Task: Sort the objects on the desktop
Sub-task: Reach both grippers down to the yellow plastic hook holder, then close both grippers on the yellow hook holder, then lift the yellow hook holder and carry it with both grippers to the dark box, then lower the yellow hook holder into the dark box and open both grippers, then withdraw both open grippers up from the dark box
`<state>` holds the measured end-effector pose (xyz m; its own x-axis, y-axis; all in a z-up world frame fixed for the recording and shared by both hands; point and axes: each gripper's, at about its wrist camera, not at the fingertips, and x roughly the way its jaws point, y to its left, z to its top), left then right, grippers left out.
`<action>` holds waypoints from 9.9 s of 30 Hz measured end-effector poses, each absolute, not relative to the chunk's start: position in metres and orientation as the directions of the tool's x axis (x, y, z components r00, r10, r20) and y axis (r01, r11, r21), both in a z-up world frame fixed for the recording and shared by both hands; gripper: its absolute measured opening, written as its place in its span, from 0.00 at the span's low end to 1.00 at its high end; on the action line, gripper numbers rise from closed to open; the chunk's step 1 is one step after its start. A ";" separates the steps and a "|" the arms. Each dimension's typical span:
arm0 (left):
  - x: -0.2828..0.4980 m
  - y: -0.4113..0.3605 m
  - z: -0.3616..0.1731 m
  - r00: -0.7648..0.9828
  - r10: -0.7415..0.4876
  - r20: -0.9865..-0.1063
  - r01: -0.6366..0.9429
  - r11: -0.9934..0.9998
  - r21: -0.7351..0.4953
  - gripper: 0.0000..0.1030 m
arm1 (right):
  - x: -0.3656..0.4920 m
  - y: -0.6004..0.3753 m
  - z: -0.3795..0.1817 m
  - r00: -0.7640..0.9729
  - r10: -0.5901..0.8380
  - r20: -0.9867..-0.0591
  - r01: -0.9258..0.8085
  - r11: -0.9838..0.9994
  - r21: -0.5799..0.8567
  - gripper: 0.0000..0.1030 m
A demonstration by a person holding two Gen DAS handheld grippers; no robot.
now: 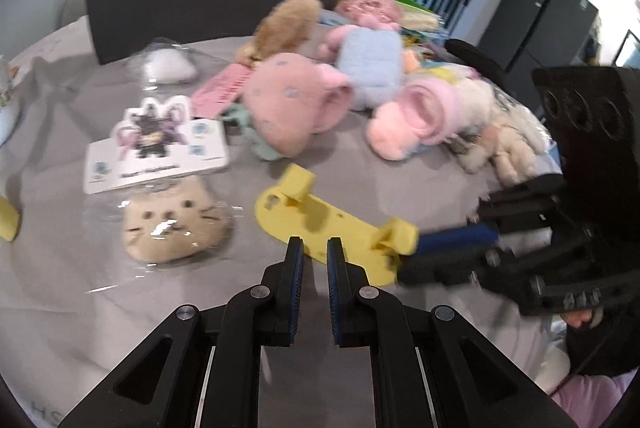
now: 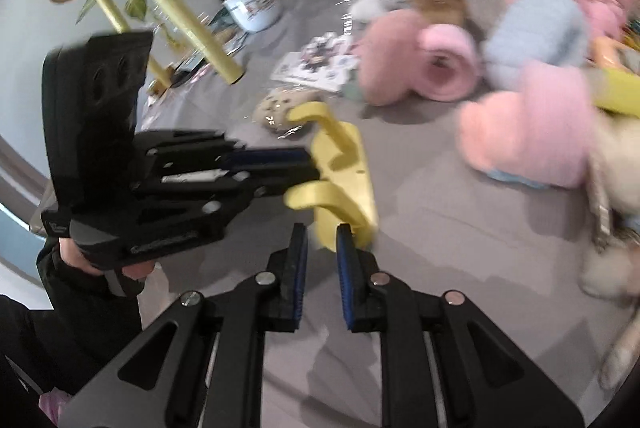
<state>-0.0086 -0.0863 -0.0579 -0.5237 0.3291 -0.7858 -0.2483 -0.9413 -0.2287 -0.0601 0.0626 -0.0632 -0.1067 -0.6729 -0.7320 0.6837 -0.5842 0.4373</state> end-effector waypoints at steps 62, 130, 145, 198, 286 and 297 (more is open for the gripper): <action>-0.043 -0.073 -0.042 -0.569 0.293 -0.768 -0.250 -0.952 -0.178 0.14 | -0.075 0.093 -0.052 -0.352 -0.628 -0.694 0.655 -0.695 0.297 0.17; -0.070 -0.128 0.099 -0.816 0.225 -0.532 -0.174 -0.974 -0.144 0.14 | -0.111 0.019 0.100 -0.569 -0.655 -0.497 0.677 -0.716 0.168 0.15; -0.099 -0.146 0.131 -0.862 0.207 -0.463 -0.169 -0.978 -0.124 0.14 | -0.138 0.004 0.137 -0.609 -0.675 -0.415 0.675 -0.717 0.176 0.15; -0.245 -0.222 0.099 -0.804 0.212 -0.555 -0.116 -0.972 -0.203 0.12 | -0.291 -0.072 0.108 -0.568 -0.687 -0.452 0.609 -0.721 0.331 0.15; -0.185 -0.238 0.154 -0.899 -0.022 -0.438 0.094 -0.985 -0.144 0.99 | -0.260 0.013 0.152 -0.573 -0.762 -0.302 0.560 -0.633 0.535 1.00; -0.172 -0.228 0.160 -0.907 -0.040 -0.419 0.099 -0.988 -0.120 0.99 | -0.244 0.027 0.164 -0.584 -0.768 -0.263 0.576 -0.620 0.533 1.00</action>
